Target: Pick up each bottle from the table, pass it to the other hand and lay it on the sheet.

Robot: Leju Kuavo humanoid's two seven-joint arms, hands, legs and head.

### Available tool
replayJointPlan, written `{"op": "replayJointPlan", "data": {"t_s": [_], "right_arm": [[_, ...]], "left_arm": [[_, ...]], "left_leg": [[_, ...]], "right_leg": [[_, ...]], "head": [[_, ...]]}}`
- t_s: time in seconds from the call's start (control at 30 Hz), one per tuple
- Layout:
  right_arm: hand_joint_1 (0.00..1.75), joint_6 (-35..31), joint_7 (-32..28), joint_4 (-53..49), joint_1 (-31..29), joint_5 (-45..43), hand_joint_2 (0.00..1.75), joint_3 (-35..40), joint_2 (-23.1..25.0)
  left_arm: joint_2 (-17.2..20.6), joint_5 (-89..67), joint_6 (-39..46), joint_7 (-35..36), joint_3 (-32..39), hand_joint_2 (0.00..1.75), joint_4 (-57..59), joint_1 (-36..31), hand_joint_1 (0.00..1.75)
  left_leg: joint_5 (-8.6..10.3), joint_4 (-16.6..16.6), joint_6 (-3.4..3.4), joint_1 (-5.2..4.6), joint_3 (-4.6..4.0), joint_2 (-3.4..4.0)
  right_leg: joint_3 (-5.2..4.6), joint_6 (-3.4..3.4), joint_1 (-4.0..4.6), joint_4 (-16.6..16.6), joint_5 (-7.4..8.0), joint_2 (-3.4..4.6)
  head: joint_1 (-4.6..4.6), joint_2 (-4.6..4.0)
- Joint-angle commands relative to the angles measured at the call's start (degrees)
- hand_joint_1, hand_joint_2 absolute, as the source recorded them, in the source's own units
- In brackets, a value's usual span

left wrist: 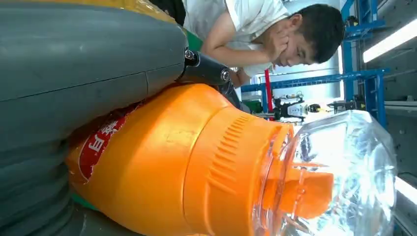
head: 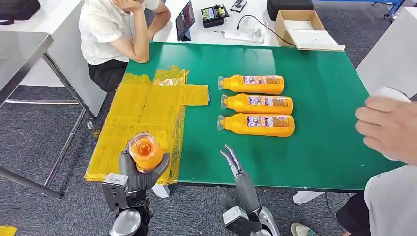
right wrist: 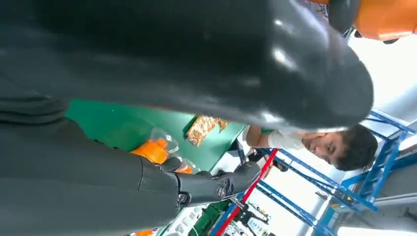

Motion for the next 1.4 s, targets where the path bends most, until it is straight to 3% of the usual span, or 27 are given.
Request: {"op": "replayJointPlan", "data": {"t_s": [0.03, 0.33, 0.5, 0.6, 0.63, 0.77, 1.13, 1.17, 1.2, 1.4], "right_arm": [[0.0, -0.1, -0.1, -0.2, -0.3, 0.1, 0.0, -1.0, -1.1], [0.0, -0.1, -0.1, -0.1, -0.3, 0.1, 0.0, -1.3, -0.8], [0.0, -7.0, -0.1, -2.6, 1.0, 0.2, 0.0, -1.7, -0.4], [0.0, -7.4, -0.1, -2.8, -0.7, -1.9, 0.0, 0.2, -0.6], [0.0, -7.4, -0.1, -2.7, -0.8, -1.9, 0.0, 0.2, -0.5], [0.0, -6.7, -0.1, -0.5, -3.4, -3.4, 0.0, 2.1, 0.1], [0.0, -6.7, -0.1, -0.5, -3.4, -3.4, 0.0, 2.1, 0.1], [0.0, -4.0, -0.1, -0.5, -3.9, -4.9, 0.0, 3.1, 0.2], [0.0, -4.1, -0.1, 0.8, -4.9, -5.4, 0.0, 3.3, 1.1], [0.0, -4.4, -0.1, 2.6, -5.6, -6.1, 0.0, 3.2, 1.8]], "left_arm": [[1.3, 0.1, 0.0, 0.2, 1.1, 1.75, 2.2, -2.0, 1.75], [1.2, -2.4, 2.0, 0.4, 1.1, 1.75, 2.7, -2.1, 1.75], [0.9, -6.9, 6.9, 1.5, 5.5, 1.75, 6.6, -4.8, 1.75], [-1.5, -29.6, 10.3, 5.2, 14.2, 1.75, 16.4, -9.5, 1.75], [-1.5, -29.6, 10.3, 5.2, 14.3, 1.75, 17.0, -9.9, 1.75], [1.1, -44.0, 10.3, 16.0, 13.9, 1.75, 36.1, -19.8, 1.75], [1.1, -44.0, 10.3, 16.0, 13.9, 1.75, 36.1, -19.8, 1.75], [3.3, -51.2, 3.1, 23.2, 6.7, 1.75, 43.3, -24.7, 1.75], [1.7, -57.6, -1.1, 28.2, 4.3, 1.75, 49.8, -28.4, 1.75], [1.2, -60.0, -4.9, 32.2, 2.9, 1.75, 59.2, -33.5, 1.75]], "left_leg": [[-0.05, -0.1, 0.12, -0.07, 0.25, 0.04], [-0.06, -0.1, 0.14, -0.08, 0.27, 0.04], [-0.05, -0.1, 0.13, -0.07, 0.29, 0.0], [-0.03, -0.2, 0.14, -0.09, 0.38, 0.03], [-0.05, -0.2, 0.15, -0.09, 0.43, 0.09], [0.1, -0.2, 0.07, -0.06, 0.26, -0.08], [0.08, -0.1, 0.06, -0.06, 0.3, 0.09], [0.06, -0.1, 0.08, -0.06, 0.38, 0.12], [0.12, -0.1, 0.01, -0.02, 0.15, 0.07], [0.25, -0.1, 0.07, -0.06, 0.19, -0.22]], "right_leg": [[0.23, -0.1, -0.02, 0.0, -0.08, -0.1], [0.25, -0.11, -0.02, 0.0, -0.09, -0.11], [0.28, -0.12, -0.01, 0.0, -0.1, -0.16], [0.36, -0.15, -0.02, -0.1, -0.09, -0.15], [0.38, -0.17, -0.01, -0.1, -0.08, -0.11], [0.27, -0.09, -0.02, -0.1, 0.02, -0.19], [0.28, -0.12, -0.02, 0.0, -0.01, -0.04], [0.36, -0.14, -0.01, -0.1, -0.03, -0.04], [0.16, -0.08, 0.0, 0.0, 0.03, -0.01], [0.29, -0.13, -0.02, 0.0, 0.05, -0.3]], "head": [[0.02, 0.0], [0.02, 0.0], [0.02, 0.0], [0.02, 0.0], [0.02, 0.0], [0.02, 0.0], [0.02, 0.0], [0.04, 0.0], [0.0, 0.0], [0.02, 0.0]]}}
